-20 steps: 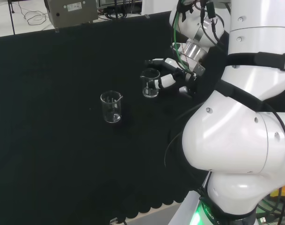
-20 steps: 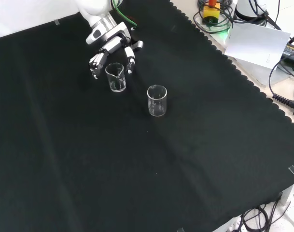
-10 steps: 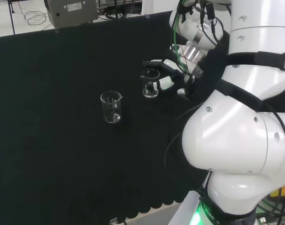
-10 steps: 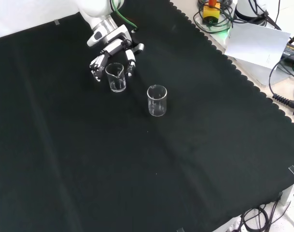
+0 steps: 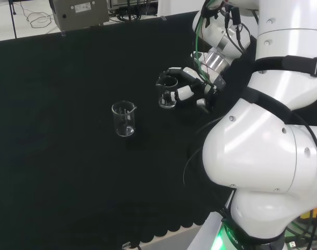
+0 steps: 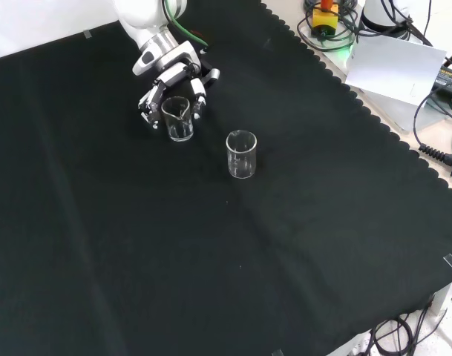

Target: Pick up the beaker on the right.

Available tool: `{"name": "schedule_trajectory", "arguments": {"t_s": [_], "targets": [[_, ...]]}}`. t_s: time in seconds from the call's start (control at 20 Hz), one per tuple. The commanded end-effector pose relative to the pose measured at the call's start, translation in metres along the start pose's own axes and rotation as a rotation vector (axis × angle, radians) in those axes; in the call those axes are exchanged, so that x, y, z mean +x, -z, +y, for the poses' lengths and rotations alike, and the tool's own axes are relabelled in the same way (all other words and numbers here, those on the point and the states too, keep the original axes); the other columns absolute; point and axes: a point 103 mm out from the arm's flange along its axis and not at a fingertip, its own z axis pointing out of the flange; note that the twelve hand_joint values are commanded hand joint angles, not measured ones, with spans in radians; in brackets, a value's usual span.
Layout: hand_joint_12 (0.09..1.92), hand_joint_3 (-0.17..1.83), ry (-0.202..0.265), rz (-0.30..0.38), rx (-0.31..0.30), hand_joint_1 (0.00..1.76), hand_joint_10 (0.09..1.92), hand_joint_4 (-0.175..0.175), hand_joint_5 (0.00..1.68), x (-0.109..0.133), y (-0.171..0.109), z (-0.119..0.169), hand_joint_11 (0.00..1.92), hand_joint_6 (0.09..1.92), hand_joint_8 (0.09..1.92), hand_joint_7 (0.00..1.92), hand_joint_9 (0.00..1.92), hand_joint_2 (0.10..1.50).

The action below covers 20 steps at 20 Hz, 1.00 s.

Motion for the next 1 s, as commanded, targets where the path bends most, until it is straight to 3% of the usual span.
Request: {"name": "schedule_trajectory", "arguments": {"t_s": [0.05,0.4,0.8,1.0], "targets": [[1.34,0.74,-0.009,0.042,0.021,1.04,0.56,-0.030,0.43,-0.0007,-0.0046,0.0030,0.16,0.90,0.73,0.50,0.65,0.46],[1.34,0.74,-0.012,0.043,0.024,1.04,0.56,-0.026,0.44,0.0014,-0.0080,0.0041,0.16,0.92,0.74,0.50,0.65,0.46],[1.33,0.74,-0.029,0.053,-0.007,1.13,0.57,-0.017,0.69,0.0000,-0.0083,0.0042,0.22,1.10,0.75,0.55,0.69,0.50],[1.33,0.74,-0.034,0.071,-0.013,1.15,0.57,-0.021,0.71,-0.0008,-0.0088,0.0054,0.25,1.14,0.75,0.57,0.71,0.50]]}}
